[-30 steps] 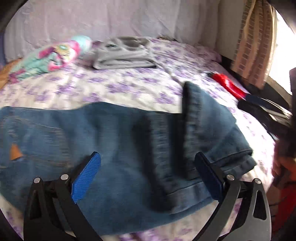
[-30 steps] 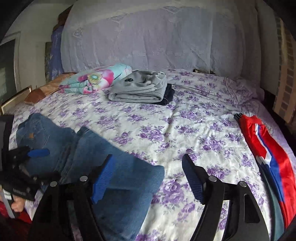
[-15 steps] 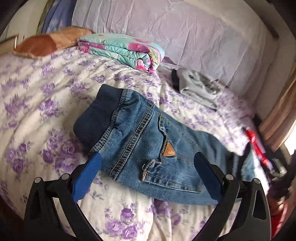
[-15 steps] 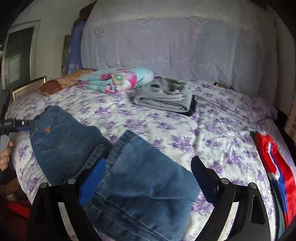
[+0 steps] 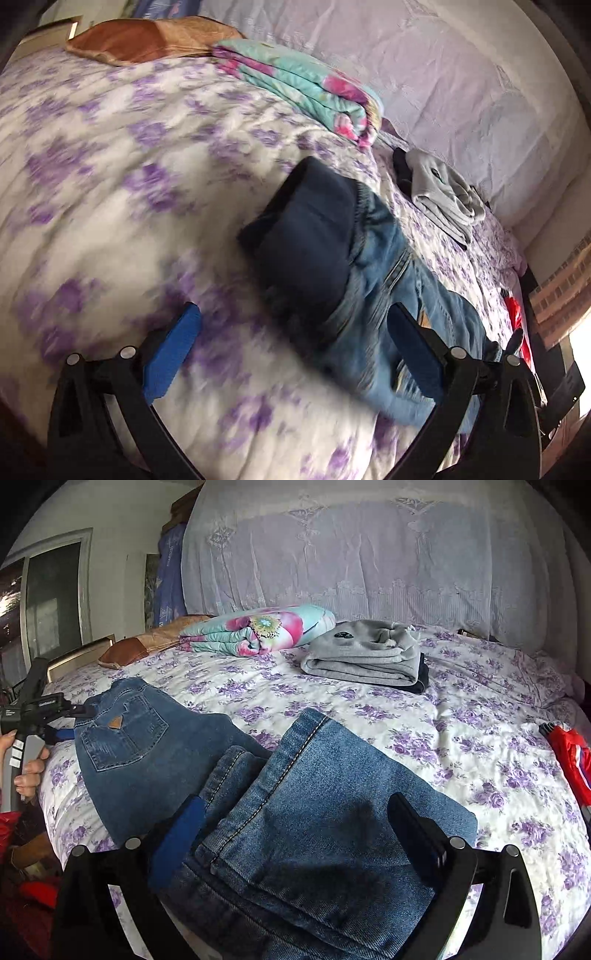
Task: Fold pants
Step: 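Grasp the dark waistband with the left tool and fold it over the legs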
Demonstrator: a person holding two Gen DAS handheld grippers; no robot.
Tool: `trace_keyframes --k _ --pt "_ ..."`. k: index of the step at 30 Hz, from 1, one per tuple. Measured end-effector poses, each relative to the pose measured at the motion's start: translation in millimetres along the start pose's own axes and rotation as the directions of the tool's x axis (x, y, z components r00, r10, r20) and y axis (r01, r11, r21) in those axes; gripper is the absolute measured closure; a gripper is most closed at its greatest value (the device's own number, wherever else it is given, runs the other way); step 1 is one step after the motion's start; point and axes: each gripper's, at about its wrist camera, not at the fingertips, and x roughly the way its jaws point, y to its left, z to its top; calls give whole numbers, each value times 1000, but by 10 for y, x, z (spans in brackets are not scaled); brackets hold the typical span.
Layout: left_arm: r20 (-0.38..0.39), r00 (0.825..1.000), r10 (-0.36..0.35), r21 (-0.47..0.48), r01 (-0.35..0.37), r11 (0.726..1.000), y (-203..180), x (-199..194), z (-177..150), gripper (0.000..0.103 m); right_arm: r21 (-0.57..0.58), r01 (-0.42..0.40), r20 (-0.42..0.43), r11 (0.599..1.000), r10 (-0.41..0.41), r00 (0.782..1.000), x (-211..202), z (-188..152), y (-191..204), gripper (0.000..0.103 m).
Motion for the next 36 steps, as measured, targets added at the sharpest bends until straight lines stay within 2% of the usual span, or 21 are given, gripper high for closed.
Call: trace_keyframes --k 2,3,6,7,10,12,15,16,17,18,19,21,23,26,28,30,31,33,34,35,36 --pt "-48 998 -44 25 45 999 -111 218 91 5 24 4 -46 1000 -3 999 98 6 -58 3" --pt "-47 999 -28 32 29 999 -157 290 125 5 40 1 -72 999 2 997 150 17 -88 3" --pt "-38 996 -86 -8 86 996 -161 303 179 8 67 -21 -61 998 25 998 139 -23 -129 3" --pt "-17 996 -90 -34 90 995 -119 264 165 23 75 -20 -43 997 23 999 103 -37 -127 3" --pt "27 994 -102 -88 104 991 23 140 93 50 126 33 24 991 -36 999 -39 -70 -196 3" --pt "33 994 -103 -78 105 991 29 84 91 59 200 55 64 978 -69 996 -187 -132 -282 3" --pt "74 997 -23 20 22 1000 -211 -42 99 65 282 26 101 959 -57 993 -349 -228 -410 3" --pt "97 995 5 50 -10 999 -309 -85 101 68 284 85 38 955 -100 994 -287 -247 -432 3" --pt "133 991 20 85 -32 996 -443 -154 90 69 251 163 -79 954 -147 986 -124 -273 -436 3" --pt "165 986 23 113 -42 993 -546 -222 77 70 187 208 -238 960 -161 958 142 -340 -414 3" --pt "212 977 25 154 -59 986 -728 -333 47 70 212 180 -287 961 -114 951 236 -365 -448 3" --pt "280 960 10 240 -80 967 -1066 -519 -29 71 260 125 -255 957 -57 965 213 -320 -547 3" --pt "334 942 -30 352 -95 931 -1498 -698 -125 72 329 61 -223 942 15 975 213 -364 -661 3" --pt "355 925 -136 509 -69 858 -2155 -884 -330 72 474 -14 -30 880 33 999 -97 -467 -918 3" --pt "332 921 -204 641 -61 765 -2683 -859 -579 72 587 -41 68 809 1 998 -257 -610 -1133 3" --pt "257 931 -259 732 -12 681 -3114 -692 -886 72 690 -108 136 716 18 991 -316 -779 -1356 4" --pt "197 940 -279 767 29 641 -3301 -568 -1054 75 711 -148 172 688 34 985 -329 -818 -1414 4" --pt "46 958 -281 833 119 541 -3636 -208 -1510 76 712 -174 216 680 24 976 -367 -848 -1438 4" --pt "8 964 -265 855 131 502 -3718 -46 -1716 76 709 -164 212 686 14 977 -367 -850 -1432 4" --pt "-15 970 -241 872 130 472 -3749 97 -1912 76 704 -162 208 691 17 978 -363 -852 -1429 4" --pt "-26 972 -234 875 135 464 -3740 156 -2005 76 702 -164 207 693 22 978 -347 -851 -1428 4"
